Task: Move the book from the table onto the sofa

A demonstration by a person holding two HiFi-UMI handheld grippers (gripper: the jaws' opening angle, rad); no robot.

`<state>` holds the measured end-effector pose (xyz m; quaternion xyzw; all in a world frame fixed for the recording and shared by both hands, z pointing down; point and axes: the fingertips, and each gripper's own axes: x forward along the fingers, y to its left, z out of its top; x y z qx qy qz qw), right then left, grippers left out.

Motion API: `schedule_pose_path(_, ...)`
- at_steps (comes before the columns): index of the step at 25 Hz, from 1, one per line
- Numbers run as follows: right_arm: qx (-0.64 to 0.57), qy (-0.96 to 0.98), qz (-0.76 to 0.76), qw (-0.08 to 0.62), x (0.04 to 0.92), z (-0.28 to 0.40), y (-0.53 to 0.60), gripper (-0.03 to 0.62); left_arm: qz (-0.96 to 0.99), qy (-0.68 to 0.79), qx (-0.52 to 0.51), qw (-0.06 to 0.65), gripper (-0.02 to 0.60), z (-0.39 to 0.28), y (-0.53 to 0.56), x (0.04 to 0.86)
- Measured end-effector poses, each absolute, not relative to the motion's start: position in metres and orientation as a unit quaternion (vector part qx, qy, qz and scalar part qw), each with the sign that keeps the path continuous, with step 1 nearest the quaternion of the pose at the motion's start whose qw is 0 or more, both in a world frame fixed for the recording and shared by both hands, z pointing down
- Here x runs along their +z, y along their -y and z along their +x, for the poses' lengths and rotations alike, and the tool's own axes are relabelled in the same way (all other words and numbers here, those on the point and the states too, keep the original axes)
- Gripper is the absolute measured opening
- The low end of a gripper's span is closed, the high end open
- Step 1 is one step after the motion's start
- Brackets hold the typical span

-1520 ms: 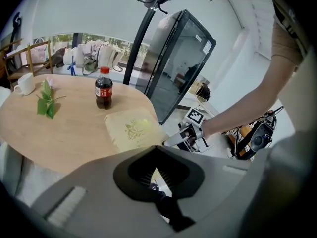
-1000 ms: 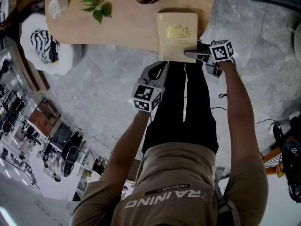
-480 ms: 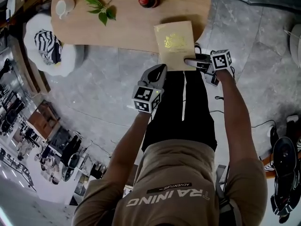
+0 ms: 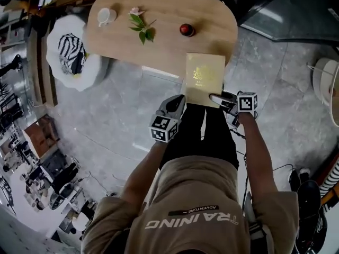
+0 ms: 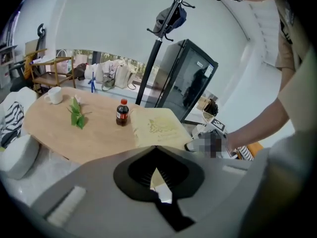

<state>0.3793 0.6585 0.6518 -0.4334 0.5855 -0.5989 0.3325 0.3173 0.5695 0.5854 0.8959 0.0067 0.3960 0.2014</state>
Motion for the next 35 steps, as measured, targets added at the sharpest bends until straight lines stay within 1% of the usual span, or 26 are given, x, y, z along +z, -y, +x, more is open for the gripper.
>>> schedule_pose_path(3, -0.58, -0.596, -0.44, 0.338, 0.603, 0.397, -0.651, 0.224, 0.908, 0.029, 0.35, 0.228, -0.002, 0.328, -0.557, 0.548)
schedule_pose_path(6, -0.568, -0.604, -0.444, 0.341, 0.557, 0.402, -0.646, 0.224, 0.923, 0.059, 0.306, 0.228, -0.002, 0.335, -0.544, 0.509)
schedule_pose_path(10, -0.546, -0.62, -0.452, 0.337, 0.493, 0.404, -0.638, 0.224, 0.943, 0.071, 0.259, 0.198, -0.002, 0.349, -0.527, 0.449)
schedule_pose_path(13, -0.511, -0.648, -0.465, 0.32, 0.453, 0.416, -0.634, 0.224, 0.956, 0.078, 0.206, 0.194, -0.002, 0.364, -0.519, 0.409)
schedule_pose_path(17, -0.491, -0.658, -0.48, 0.308, 0.42, 0.424, -0.632, 0.224, 0.97, 0.096, 0.172, 0.142, -0.002, 0.367, -0.506, 0.366)
schedule_pose_path(19, -0.486, -0.67, -0.478, 0.294, 0.41, 0.42, -0.63, 0.224, 0.971, 0.111, 0.165, 0.134, -0.002, 0.356, -0.504, 0.358)
schedule_pose_path(26, -0.483, -0.706, -0.444, 0.264, 0.397, 0.385, -0.607, 0.224, 0.96, 0.167, 0.175, 0.142, -0.002, 0.297, -0.48, 0.35)
schedule_pose_path(30, -0.502, -0.71, -0.417, 0.263, 0.402, 0.356, -0.601, 0.224, 0.954, 0.199, 0.168, 0.148, -0.002, 0.261, -0.471, 0.351)
schedule_pose_path(33, -0.496, -0.726, -0.403, 0.255, 0.395, 0.345, -0.58, 0.224, 0.95, 0.226, 0.154, 0.153, -0.002, 0.24, -0.454, 0.351)
schedule_pose_path(35, -0.517, -0.712, -0.398, 0.261, 0.398, 0.338, -0.568, 0.224, 0.947, 0.241, 0.142, 0.158, -0.002, 0.224, -0.444, 0.35)
